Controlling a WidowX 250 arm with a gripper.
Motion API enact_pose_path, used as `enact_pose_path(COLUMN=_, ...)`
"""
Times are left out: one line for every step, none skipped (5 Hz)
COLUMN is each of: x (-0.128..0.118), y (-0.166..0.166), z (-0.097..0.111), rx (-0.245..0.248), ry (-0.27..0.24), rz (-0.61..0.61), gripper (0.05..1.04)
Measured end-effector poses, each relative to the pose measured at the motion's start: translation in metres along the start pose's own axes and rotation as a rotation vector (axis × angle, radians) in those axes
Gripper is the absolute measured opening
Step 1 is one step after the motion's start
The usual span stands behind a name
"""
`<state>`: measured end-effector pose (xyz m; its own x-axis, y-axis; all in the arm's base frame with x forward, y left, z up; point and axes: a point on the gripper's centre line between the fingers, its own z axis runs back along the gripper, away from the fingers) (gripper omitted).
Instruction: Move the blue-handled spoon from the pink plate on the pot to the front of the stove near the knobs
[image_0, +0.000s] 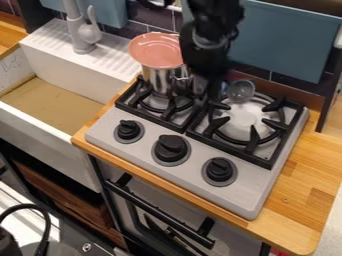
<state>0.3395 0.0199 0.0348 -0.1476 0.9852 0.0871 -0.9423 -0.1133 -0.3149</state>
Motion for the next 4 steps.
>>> enact_pose_path(x=-0.008, y=0.008, z=-0.012, rx=0.003, ry=-0.008, rz=0.014, gripper=0.311)
enact_pose_path(x=-0.012, y=0.012, z=-0.021, rx=0.011, ry=-0.022, rz=0.032, gripper=0.311)
enact_pose_path(x=-0.015, y=0.024, z=-0.025, rx=0.035, ry=0.004, rz=-0.007, gripper=0.311)
enact_pose_path(x=-0.010, y=0.034, z=-0.019, rx=0.053, ry=0.028, rz=-0.030, gripper=0.311)
